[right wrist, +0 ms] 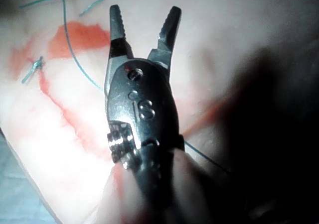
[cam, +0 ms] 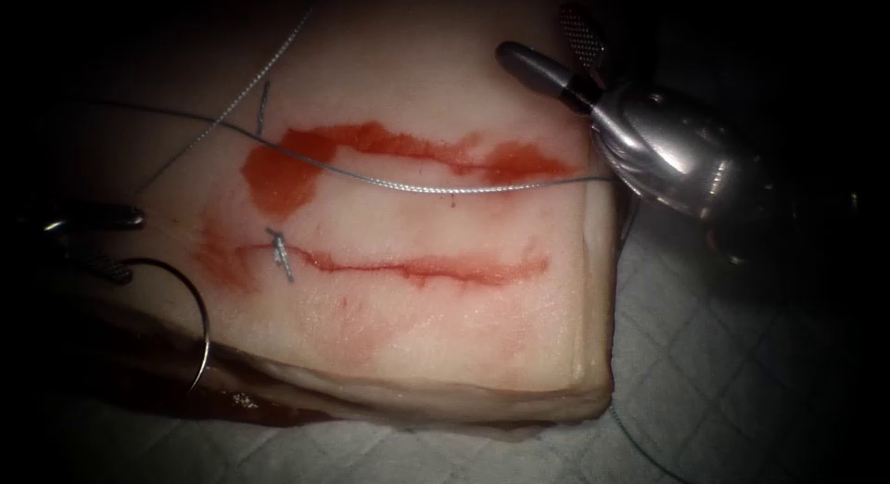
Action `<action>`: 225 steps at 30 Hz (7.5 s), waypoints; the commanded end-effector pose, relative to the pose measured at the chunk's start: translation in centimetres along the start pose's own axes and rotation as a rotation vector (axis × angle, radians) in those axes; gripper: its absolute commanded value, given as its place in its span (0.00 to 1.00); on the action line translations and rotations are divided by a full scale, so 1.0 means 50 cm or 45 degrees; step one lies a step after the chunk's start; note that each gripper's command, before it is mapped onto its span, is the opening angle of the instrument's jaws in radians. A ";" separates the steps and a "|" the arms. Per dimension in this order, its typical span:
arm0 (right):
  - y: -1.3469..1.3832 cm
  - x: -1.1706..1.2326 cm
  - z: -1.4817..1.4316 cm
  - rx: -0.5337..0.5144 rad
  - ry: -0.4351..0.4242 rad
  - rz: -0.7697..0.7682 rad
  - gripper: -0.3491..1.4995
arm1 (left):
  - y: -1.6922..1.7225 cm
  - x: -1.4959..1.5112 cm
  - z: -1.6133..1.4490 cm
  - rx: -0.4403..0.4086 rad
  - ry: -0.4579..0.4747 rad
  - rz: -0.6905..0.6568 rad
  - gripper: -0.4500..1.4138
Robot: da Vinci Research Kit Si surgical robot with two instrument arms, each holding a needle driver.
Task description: Wound Closure
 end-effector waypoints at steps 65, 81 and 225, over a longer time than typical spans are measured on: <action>0.0352 0.0112 0.0013 -0.378 0.264 -0.460 0.65 | -0.0034 0.0014 0.0230 -1.056 0.195 1.371 0.00; 0.0371 0.0162 0.0051 -0.281 0.281 -0.596 0.38 | -0.0063 0.0023 0.0260 -1.139 0.255 1.491 0.00; 0.0220 0.0103 0.0075 -0.733 -0.103 -0.071 0.10 | -0.0111 0.0023 0.0269 0.377 0.174 0.294 0.00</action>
